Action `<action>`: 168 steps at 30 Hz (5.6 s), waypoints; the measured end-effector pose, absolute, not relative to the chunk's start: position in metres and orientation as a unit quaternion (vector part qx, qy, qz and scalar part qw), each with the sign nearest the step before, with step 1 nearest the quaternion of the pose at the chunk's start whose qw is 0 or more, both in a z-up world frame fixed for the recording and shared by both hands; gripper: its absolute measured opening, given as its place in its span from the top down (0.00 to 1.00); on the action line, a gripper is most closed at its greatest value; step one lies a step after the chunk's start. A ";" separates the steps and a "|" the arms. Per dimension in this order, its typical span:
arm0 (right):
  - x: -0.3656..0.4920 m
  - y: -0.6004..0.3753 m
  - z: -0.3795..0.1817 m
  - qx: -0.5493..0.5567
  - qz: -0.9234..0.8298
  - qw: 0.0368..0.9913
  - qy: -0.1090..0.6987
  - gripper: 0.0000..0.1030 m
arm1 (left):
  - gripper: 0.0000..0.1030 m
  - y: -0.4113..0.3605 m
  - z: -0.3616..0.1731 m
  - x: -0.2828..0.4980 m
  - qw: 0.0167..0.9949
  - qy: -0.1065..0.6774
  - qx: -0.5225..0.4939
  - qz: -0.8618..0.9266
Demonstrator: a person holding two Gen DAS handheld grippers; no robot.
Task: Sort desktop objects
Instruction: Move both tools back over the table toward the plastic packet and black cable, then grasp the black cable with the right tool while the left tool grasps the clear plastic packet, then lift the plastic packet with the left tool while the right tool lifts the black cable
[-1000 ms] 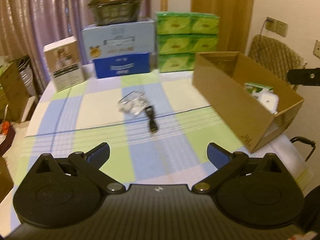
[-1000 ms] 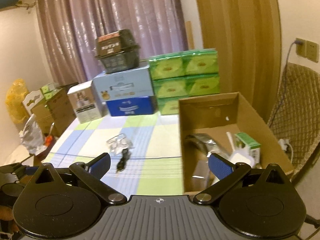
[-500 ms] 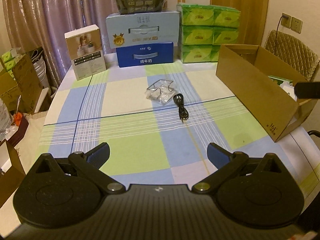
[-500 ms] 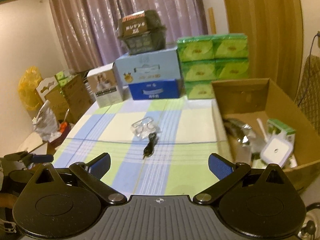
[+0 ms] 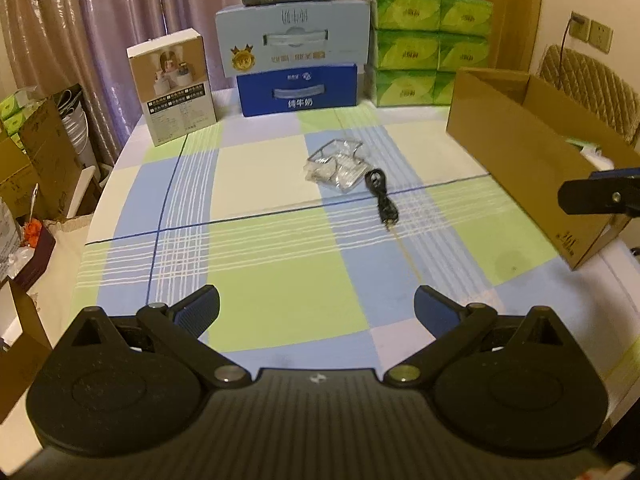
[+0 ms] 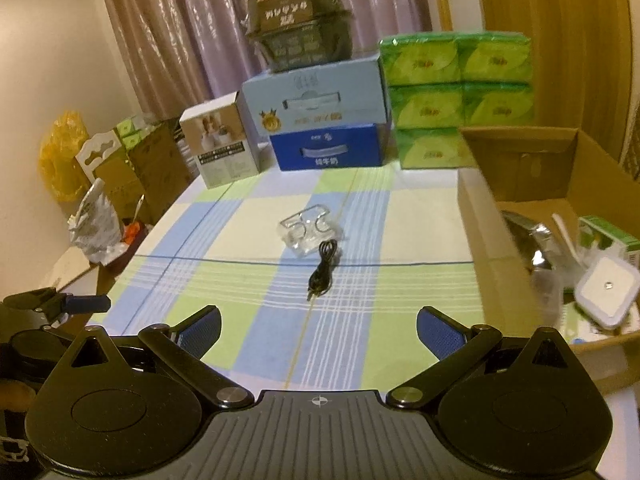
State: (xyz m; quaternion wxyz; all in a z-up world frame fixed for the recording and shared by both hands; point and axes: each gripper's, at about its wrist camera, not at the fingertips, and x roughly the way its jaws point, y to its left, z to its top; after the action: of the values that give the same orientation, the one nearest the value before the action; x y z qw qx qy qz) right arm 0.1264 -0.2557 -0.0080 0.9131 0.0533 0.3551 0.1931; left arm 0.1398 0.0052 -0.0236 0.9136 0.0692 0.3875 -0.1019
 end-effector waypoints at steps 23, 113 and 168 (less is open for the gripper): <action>0.256 -0.206 -0.102 0.039 0.182 0.904 0.385 0.33 | 0.02 0.031 -0.064 0.269 0.917 0.361 0.091 -0.141; 0.070 -0.205 -0.139 -0.072 0.240 0.894 0.372 0.54 | 0.42 -0.008 -0.106 0.100 0.925 0.358 0.023 -0.127; 0.101 -0.191 -0.145 -0.078 0.218 0.908 0.349 0.61 | 0.58 -0.009 -0.117 0.111 0.923 0.367 -0.002 -0.112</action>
State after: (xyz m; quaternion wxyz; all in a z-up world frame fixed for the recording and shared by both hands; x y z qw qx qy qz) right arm 0.1006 -0.1908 -0.1449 0.9083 -0.0778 0.3486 0.2179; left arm 0.1113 -0.0090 -0.1170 0.9233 -0.0017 0.3672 -0.1125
